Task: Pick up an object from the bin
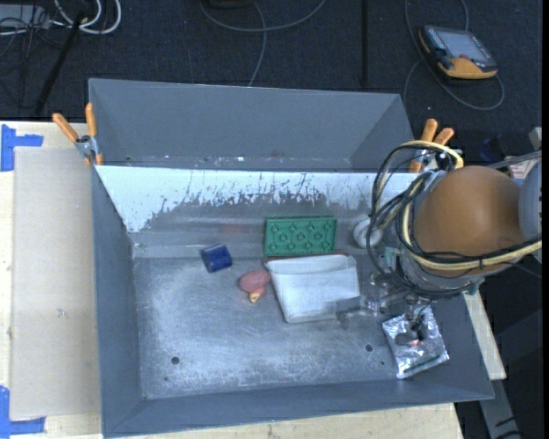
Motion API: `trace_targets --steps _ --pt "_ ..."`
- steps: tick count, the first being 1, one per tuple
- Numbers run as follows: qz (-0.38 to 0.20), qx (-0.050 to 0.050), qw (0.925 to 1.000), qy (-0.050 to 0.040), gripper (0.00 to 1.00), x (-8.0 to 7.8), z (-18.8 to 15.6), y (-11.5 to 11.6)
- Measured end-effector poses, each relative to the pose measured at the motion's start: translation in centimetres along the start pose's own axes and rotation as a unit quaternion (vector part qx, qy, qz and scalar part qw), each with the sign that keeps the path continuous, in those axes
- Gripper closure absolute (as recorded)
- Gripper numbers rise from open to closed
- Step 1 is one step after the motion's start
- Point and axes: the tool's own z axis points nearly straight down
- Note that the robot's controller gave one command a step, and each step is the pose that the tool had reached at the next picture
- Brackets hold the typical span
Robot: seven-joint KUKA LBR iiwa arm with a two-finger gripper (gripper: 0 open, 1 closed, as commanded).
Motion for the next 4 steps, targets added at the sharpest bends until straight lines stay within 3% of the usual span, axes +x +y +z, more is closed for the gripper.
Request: trace_targets --steps 1,2,3,4 --pt "0.021 -0.002 0.9998 -0.0044 0.0 6.0 2.4 -1.7" --pt "0.014 -0.002 0.9999 -0.0068 0.0 4.9 4.4 -2.6" --pt "0.013 0.001 0.9999 -0.0048 1.0 5.3 4.4 -2.7" --pt "0.012 0.002 0.9999 -0.008 0.0 5.0 4.5 -2.6"
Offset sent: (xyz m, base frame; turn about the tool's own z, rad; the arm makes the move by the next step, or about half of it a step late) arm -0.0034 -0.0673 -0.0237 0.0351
